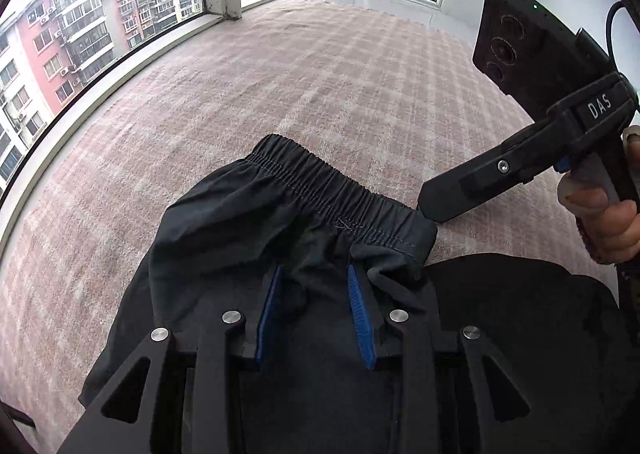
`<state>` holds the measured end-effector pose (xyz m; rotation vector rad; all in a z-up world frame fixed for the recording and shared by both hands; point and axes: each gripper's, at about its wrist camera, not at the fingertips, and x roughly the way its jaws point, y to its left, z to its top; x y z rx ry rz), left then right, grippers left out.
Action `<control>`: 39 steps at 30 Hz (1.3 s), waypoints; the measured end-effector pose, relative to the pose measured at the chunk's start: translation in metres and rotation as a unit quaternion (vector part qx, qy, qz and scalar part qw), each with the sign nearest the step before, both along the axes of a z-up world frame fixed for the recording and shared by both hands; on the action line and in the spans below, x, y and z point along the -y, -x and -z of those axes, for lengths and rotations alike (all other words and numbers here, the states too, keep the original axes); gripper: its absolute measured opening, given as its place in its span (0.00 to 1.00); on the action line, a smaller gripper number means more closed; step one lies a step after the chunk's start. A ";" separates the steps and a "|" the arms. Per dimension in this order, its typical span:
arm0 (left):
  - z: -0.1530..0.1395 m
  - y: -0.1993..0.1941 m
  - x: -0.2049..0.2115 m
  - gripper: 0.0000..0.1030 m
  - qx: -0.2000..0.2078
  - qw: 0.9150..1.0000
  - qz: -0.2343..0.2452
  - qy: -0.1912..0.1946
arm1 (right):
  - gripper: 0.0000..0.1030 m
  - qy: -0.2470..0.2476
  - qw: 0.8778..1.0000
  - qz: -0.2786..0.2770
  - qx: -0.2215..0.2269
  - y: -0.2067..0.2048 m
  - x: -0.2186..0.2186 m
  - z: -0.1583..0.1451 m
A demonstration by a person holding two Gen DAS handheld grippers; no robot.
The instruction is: Fold clothes
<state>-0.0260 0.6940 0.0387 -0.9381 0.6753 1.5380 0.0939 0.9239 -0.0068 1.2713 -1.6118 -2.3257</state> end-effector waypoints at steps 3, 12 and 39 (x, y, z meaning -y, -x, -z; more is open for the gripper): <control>-0.001 0.001 0.002 0.30 0.023 1.000 -0.003 -0.010 | 0.53 0.015 1.000 0.007 -0.009 0.006 0.002 0.003; -0.004 -0.010 0.012 0.32 0.015 0.999 0.019 -0.044 | 0.53 0.005 0.999 0.037 -0.008 0.004 0.001 -0.003; 0.008 0.002 -0.004 0.32 0.047 0.997 0.008 -0.060 | 0.52 -0.140 0.989 0.000 -0.038 0.038 0.050 -0.013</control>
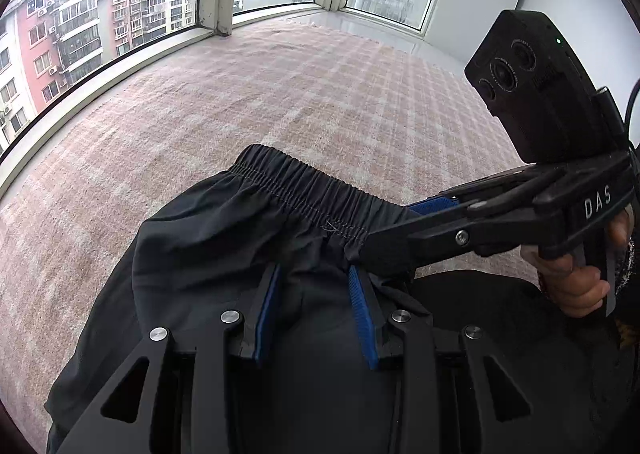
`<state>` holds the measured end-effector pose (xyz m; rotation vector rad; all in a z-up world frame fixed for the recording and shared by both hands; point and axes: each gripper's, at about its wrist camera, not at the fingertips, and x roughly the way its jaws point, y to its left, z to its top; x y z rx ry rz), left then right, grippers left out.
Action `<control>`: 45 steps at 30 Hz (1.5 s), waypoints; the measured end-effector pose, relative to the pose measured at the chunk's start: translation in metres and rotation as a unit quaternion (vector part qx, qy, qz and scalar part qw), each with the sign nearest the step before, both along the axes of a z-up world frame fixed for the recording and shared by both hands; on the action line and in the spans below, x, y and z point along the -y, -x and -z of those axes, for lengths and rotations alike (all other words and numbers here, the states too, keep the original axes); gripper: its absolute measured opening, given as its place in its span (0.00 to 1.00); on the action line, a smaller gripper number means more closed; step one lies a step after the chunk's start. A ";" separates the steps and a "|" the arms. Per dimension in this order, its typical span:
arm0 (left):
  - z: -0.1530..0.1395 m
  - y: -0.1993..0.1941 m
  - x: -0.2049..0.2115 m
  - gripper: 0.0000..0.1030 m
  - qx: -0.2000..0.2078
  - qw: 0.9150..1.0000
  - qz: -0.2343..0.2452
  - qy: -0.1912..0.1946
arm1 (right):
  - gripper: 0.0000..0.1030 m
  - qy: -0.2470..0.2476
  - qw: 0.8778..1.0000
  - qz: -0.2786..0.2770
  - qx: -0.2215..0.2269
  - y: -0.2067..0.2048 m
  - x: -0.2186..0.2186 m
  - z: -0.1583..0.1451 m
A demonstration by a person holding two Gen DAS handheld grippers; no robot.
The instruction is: Fold clothes
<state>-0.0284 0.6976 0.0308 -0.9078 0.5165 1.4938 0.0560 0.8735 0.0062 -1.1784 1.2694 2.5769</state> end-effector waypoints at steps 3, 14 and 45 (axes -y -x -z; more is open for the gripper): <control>-0.002 0.001 0.003 0.32 0.005 1.000 -0.001 -0.001 | 0.42 -0.011 1.000 0.004 -0.001 0.005 0.006 0.001; -0.061 0.032 0.074 0.30 0.010 0.998 -0.067 -0.006 | 0.19 0.009 0.998 0.064 -0.019 -0.011 0.002 -0.022; -0.220 -0.051 0.701 0.32 -0.180 0.844 -0.505 0.024 | 0.18 -0.210 0.963 -0.136 -0.101 0.108 0.465 -0.200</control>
